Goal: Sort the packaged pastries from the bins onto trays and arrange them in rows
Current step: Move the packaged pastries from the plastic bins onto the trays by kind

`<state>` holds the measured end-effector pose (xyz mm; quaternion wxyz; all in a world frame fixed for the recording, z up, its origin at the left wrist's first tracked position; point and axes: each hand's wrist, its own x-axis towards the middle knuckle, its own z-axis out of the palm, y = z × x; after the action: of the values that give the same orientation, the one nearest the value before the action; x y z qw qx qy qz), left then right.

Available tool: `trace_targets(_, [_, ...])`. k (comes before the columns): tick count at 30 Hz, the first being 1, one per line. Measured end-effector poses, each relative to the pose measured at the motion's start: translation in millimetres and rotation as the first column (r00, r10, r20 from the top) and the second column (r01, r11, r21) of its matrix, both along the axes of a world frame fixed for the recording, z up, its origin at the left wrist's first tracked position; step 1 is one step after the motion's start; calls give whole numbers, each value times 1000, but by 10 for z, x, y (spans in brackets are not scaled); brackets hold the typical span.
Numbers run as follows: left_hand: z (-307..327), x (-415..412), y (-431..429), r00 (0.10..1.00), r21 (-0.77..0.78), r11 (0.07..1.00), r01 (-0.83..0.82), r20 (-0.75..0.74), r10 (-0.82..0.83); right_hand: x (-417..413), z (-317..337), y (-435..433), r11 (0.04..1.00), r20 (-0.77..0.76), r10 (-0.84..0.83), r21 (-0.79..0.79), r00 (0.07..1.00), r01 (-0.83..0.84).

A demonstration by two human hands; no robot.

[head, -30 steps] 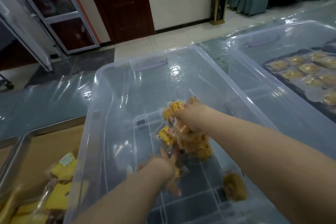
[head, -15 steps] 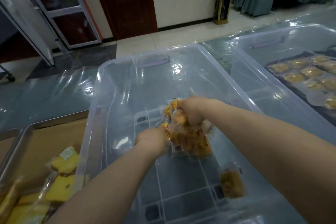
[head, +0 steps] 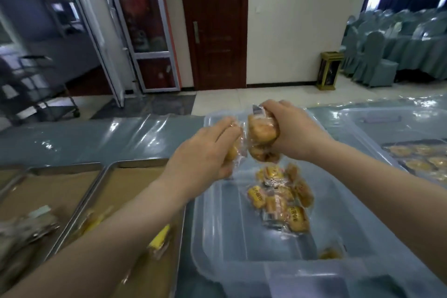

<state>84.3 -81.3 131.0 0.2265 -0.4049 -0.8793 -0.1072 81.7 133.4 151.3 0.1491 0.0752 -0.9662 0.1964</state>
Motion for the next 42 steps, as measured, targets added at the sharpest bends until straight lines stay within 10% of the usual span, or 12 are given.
trace_targets(9, [-11, 725, -2079, 939, 341, 884, -321, -10, 345, 445, 74, -1921, 938, -203, 263, -175, 943, -299])
trace_targets(18, [-506, 1551, -4560, 822, 435, 712, -550, 132, 554, 793, -924, -4610, 765, -28, 413, -531, 910, -364])
trace_targets(29, [-1233, 1956, -6548, 613, 506, 382, -774, 447, 651, 874, -1882, -7000, 608, 186, 488, -773, 853, -180])
trace_targets(42, [-1828, 1227, -8508, 435, 313, 305, -899, 578, 690, -152, -2577, -8925, 537, 341, 381, -838, 859, 95])
